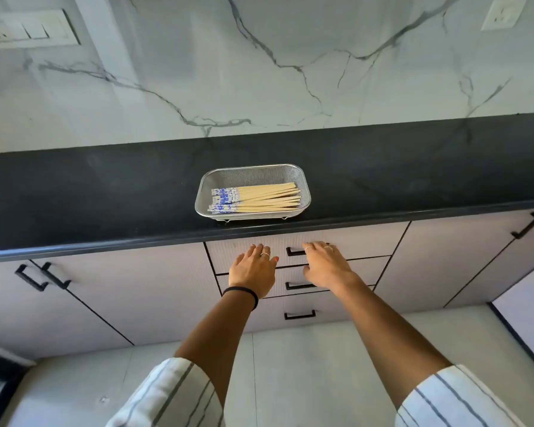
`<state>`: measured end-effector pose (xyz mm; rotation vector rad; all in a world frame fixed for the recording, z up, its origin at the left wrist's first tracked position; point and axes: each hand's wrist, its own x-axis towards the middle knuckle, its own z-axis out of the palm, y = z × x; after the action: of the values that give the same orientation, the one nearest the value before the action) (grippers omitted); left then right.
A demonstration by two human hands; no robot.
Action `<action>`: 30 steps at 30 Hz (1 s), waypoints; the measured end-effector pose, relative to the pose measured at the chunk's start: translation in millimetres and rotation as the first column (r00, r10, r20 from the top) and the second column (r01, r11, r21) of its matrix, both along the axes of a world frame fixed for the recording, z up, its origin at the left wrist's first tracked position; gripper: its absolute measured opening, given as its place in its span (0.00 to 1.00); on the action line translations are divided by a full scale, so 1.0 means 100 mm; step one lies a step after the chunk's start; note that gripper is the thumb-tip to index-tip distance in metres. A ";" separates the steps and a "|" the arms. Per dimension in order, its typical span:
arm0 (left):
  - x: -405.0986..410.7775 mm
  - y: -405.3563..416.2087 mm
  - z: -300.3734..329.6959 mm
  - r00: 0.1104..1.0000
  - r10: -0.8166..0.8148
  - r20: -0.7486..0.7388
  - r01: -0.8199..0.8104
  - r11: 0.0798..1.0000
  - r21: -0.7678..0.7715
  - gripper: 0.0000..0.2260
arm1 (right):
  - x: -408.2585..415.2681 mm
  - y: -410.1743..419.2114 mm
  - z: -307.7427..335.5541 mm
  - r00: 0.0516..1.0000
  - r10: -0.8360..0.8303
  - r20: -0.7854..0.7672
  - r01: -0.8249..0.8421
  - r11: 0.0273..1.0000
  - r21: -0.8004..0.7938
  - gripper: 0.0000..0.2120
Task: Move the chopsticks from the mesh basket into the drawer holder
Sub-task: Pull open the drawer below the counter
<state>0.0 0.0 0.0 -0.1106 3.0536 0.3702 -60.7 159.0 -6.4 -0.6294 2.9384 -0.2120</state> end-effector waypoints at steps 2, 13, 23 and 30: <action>-0.10 -0.03 -0.07 0.999 0.006 0.038 -0.006 1.000 0.002 0.24 | -0.07 0.00 -0.09 0.999 0.000 0.043 -0.002 0.999 0.034 0.28; -0.76 -0.14 -0.70 0.995 -0.026 0.095 0.027 1.000 -0.011 0.26 | -0.77 -0.24 -0.77 0.971 -0.009 0.239 -0.006 0.998 0.062 0.25; -0.89 -0.17 -1.03 0.996 -0.068 -0.052 0.064 0.995 -0.077 0.25 | -1.36 -0.34 -1.21 0.919 -0.073 0.389 0.031 0.993 0.112 0.25; -0.91 -0.22 -1.02 0.995 -0.091 -0.032 0.086 0.986 -0.143 0.25 | -1.39 -0.33 -1.29 0.947 -0.048 0.318 -0.001 0.988 0.152 0.22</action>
<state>-91.1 -21.8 -102.1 0.0254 3.1070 0.1511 -199.3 126.3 -135.2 -0.4859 2.6175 -0.0831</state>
